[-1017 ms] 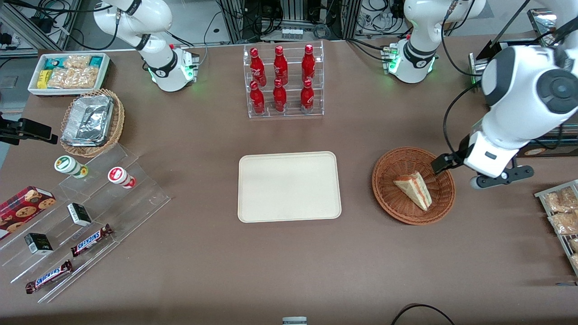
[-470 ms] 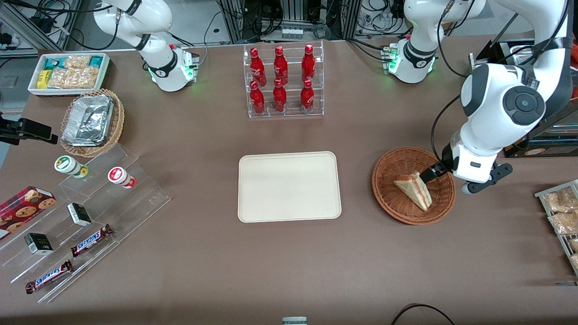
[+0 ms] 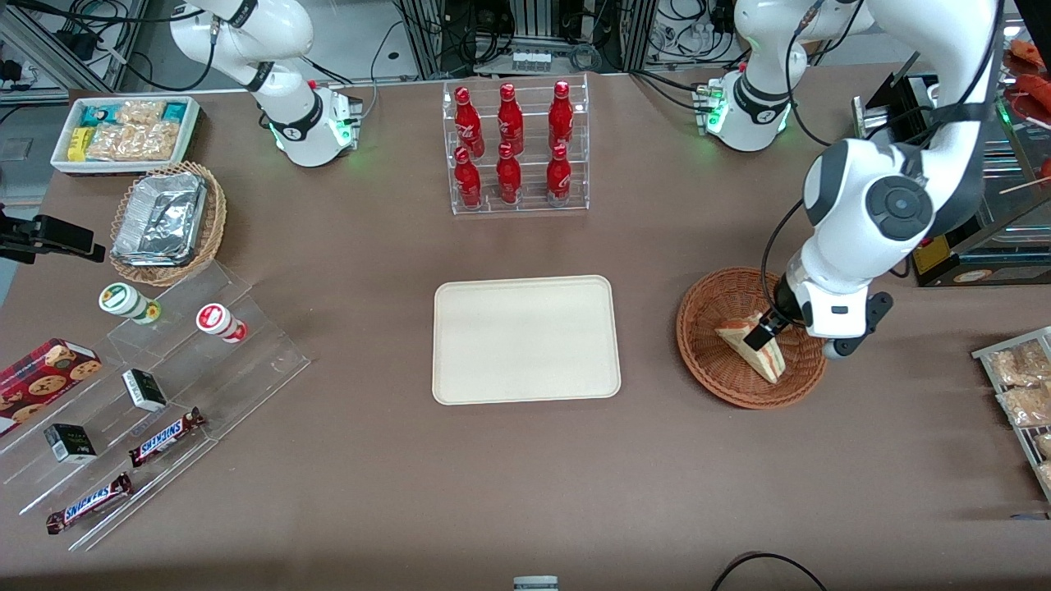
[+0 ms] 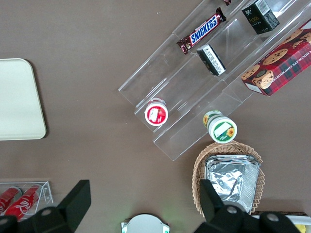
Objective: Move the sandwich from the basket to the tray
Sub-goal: 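Close the left gripper on the wrapped sandwich's crust edge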
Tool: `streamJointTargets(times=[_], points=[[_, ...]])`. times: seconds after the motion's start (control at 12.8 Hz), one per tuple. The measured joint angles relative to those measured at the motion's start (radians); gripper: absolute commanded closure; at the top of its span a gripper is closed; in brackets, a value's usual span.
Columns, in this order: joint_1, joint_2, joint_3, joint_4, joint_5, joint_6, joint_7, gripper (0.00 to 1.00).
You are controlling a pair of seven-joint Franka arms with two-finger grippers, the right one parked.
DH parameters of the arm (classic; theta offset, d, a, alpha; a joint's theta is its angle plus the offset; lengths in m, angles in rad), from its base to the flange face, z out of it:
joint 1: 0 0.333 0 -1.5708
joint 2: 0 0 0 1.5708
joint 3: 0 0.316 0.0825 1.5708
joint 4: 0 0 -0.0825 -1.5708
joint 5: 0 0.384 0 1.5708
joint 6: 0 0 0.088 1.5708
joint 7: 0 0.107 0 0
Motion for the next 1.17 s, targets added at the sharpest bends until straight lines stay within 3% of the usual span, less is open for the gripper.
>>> streamJointTargets(times=[0.55,1.17], points=[[0.007,0.031,0.008,-0.113,0.067,0.081,-0.009,0.0],[0.012,0.131,0.008,-0.128,0.07,0.173,-0.009,0.0]])
